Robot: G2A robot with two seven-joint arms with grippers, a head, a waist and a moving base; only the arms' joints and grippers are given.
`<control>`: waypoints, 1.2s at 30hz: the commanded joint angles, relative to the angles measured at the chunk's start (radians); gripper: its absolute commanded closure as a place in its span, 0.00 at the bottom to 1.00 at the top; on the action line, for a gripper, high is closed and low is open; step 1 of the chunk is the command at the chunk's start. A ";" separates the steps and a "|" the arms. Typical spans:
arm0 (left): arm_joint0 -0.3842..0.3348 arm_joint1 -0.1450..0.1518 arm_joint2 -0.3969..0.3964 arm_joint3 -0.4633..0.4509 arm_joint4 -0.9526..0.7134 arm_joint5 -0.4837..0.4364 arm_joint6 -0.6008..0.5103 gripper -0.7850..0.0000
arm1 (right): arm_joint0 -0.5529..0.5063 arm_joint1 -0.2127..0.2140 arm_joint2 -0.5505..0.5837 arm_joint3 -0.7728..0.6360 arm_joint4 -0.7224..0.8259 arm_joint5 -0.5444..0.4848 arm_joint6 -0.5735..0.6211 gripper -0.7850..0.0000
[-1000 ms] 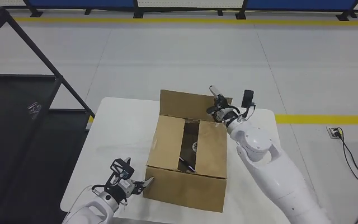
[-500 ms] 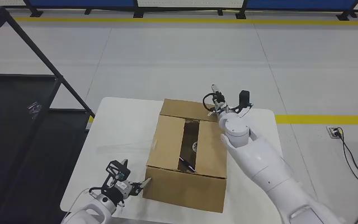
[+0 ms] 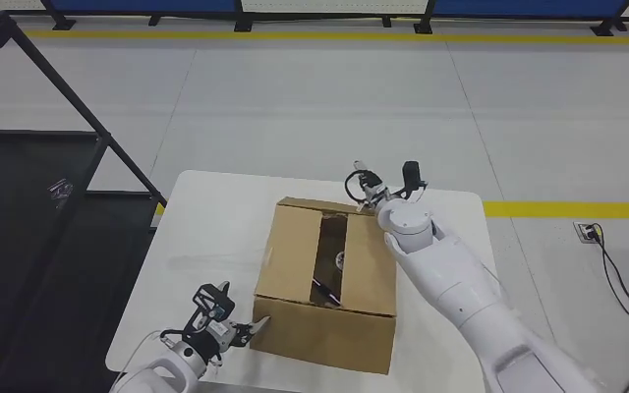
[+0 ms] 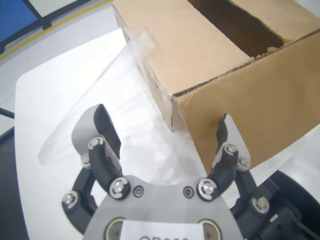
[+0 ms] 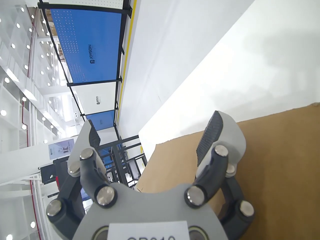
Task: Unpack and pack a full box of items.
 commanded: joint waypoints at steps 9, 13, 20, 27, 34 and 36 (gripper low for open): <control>-0.001 0.003 -0.027 -0.005 -0.096 -0.040 -0.008 0.00 | 0.001 -0.010 0.013 0.021 -0.051 -0.031 0.116 0.00; -0.003 0.005 -0.039 -0.001 -0.100 -0.042 -0.021 0.00 | 0.001 -0.013 0.016 0.021 -0.076 -0.053 0.159 0.00; 0.001 0.004 -0.055 0.012 -0.159 -0.031 0.003 0.00 | -0.004 -0.021 0.039 0.023 -0.092 -0.087 0.161 0.00; -0.003 0.006 -0.122 0.042 -0.269 -0.004 0.014 0.00 | -0.024 -0.015 0.096 0.004 -0.067 -0.184 0.200 0.00; -0.030 0.006 -0.115 0.092 -0.217 0.053 -0.019 0.00 | -0.070 0.009 0.158 -0.076 -0.063 -0.268 0.350 0.00; -0.052 0.003 -0.084 0.116 -0.190 0.079 -0.021 0.00 | -0.087 0.018 0.174 -0.114 -0.072 -0.285 0.391 0.00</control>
